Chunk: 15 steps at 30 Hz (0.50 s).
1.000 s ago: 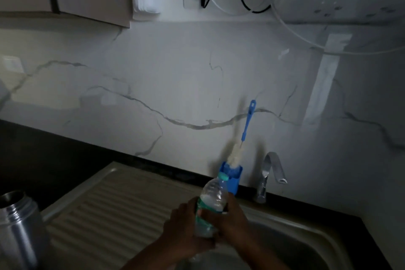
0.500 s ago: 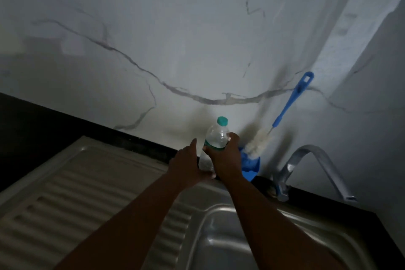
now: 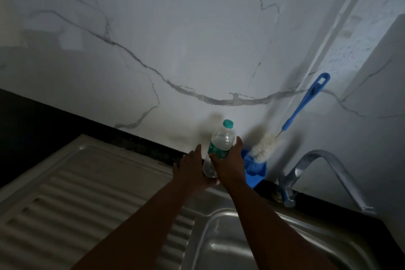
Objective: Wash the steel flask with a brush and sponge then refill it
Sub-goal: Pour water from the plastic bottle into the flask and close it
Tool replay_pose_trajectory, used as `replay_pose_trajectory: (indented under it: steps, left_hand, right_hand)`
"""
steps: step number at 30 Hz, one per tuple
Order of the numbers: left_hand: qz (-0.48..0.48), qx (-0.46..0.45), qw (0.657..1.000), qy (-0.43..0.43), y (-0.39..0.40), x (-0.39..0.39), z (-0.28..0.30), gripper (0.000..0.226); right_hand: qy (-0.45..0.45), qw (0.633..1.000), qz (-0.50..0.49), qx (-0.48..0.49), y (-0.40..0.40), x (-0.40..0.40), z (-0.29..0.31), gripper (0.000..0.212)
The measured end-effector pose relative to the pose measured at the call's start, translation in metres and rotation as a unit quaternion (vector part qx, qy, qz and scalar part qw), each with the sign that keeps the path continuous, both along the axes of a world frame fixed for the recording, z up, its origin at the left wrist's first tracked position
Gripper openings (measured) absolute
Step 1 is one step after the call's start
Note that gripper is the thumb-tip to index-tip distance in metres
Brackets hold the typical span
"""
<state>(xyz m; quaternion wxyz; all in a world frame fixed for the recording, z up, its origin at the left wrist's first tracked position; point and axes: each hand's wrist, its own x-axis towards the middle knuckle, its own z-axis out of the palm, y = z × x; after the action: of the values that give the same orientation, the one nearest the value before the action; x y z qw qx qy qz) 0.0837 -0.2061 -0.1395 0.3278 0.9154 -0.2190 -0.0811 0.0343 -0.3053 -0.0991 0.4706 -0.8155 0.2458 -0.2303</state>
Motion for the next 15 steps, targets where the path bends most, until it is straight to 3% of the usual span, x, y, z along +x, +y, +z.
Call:
replay_pose_trajectory:
  steps: [4,15]
  left_hand:
    - [0.001,-0.005,1.000,-0.013,0.007,-0.011,0.010,0.125]
    - [0.041,-0.048,0.998,0.007,0.040,-0.075,0.017,0.126]
  right_hand:
    - [0.008,1.000,-0.006,-0.013,0.006,-0.009,0.010,0.095]
    - [-0.039,0.999,-0.027,-0.021,0.031,-0.066,0.045,0.081]
